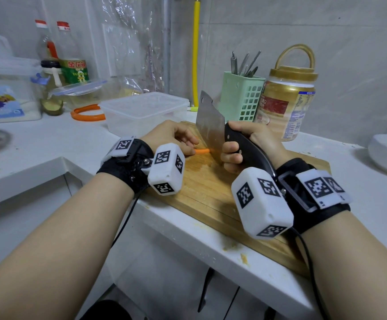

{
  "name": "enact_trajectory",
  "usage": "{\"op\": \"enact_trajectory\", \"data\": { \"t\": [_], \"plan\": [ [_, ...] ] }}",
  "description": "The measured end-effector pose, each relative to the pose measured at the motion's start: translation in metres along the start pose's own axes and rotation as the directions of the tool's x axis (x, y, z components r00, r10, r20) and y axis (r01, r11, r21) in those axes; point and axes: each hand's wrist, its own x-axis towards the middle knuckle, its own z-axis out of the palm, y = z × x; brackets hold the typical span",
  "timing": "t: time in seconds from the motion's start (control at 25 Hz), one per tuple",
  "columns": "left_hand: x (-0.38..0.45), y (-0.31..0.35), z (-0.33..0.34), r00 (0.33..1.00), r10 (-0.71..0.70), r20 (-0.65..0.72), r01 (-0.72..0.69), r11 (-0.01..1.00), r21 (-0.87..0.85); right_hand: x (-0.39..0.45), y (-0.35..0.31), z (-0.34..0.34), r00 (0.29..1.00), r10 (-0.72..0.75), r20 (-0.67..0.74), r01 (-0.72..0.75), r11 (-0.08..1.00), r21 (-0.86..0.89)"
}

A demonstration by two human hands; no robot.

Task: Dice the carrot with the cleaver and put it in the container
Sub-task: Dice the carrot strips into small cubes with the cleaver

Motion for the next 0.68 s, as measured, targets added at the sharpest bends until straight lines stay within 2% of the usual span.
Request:
{"op": "enact_trajectory", "data": {
  "t": [0.68],
  "plan": [
    [-0.0017,0.0026,-0.0003,1.0,-0.011,0.003,0.011,1.0,0.014,-0.0004,-0.0056,0.0006,0.998,0.017,-0.054,-0.017,1.0,0.0]
  ]
}}
